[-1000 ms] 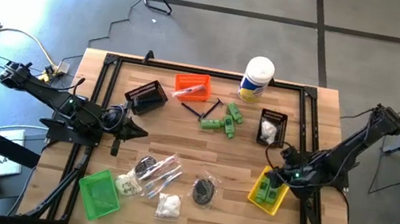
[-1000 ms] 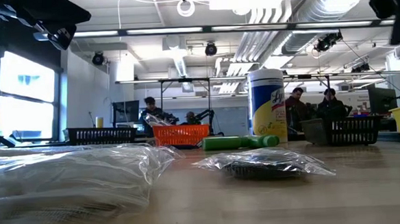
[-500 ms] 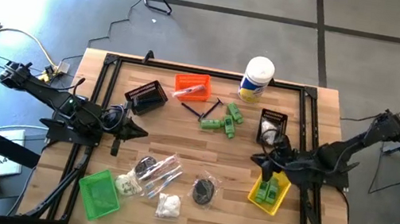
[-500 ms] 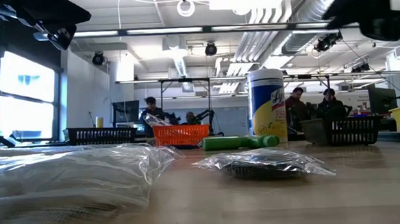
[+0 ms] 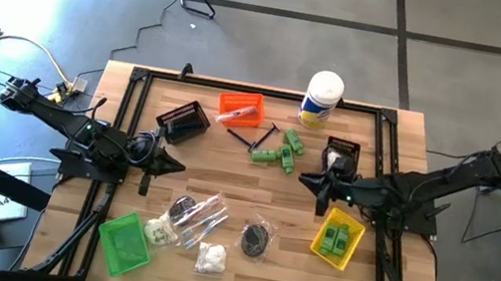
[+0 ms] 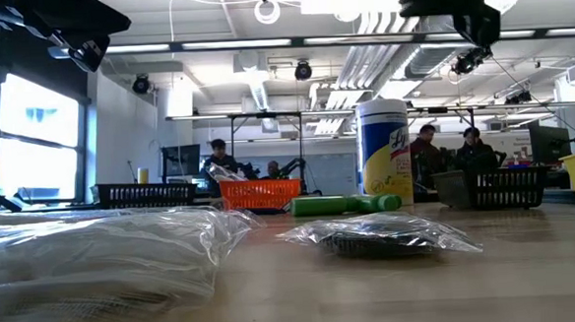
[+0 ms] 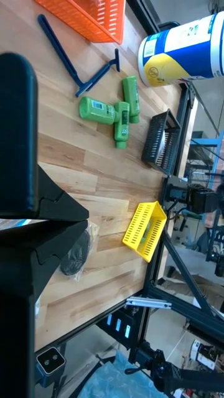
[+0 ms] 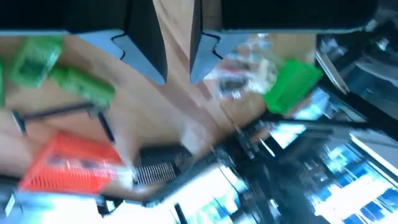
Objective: Pick & Place Travel size toiletries
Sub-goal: Put the red toothbrush into the orange bin
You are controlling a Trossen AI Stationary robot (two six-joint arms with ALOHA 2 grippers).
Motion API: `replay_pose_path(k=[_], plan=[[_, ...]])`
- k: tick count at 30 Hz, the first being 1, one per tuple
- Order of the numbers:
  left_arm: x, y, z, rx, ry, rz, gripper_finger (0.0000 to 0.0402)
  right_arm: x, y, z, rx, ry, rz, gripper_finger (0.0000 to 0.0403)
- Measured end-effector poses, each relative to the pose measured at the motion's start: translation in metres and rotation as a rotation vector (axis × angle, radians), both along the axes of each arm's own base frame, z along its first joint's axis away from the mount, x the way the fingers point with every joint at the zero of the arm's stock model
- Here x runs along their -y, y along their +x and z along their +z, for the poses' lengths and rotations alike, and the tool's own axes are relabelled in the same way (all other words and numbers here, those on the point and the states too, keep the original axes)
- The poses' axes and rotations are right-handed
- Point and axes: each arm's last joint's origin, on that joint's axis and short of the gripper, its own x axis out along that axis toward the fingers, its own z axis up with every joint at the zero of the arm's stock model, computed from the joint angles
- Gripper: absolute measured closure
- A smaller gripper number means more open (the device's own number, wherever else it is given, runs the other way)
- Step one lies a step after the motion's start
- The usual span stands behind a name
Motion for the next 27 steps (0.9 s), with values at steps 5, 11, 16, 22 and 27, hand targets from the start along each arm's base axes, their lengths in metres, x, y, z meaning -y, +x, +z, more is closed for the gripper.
replay_pose_path(k=[5, 11, 16, 22, 27], plan=[[0.000, 0.000, 0.000, 0.000, 0.000, 0.000, 0.0402, 0.006, 0.012, 0.000, 0.022, -0.089, -0.007, 0.0341], [0.000, 0.000, 0.000, 0.001, 0.000, 0.000, 0.0402, 0.015, 0.029, -0.001, 0.057, -0.119, 0.001, 0.0341], [0.000, 0.000, 0.000, 0.000, 0.000, 0.000, 0.0402, 0.020, 0.041, -0.008, 0.044, -0.132, 0.026, 0.0341], [0.000, 0.000, 0.000, 0.000, 0.000, 0.000, 0.0402, 0.027, 0.052, -0.013, 0.064, -0.132, 0.025, 0.0341], [0.000, 0.000, 0.001, 0.010, -0.052, 0.009, 0.0402, 0.029, 0.059, -0.013, 0.109, -0.132, 0.070, 0.0341]])
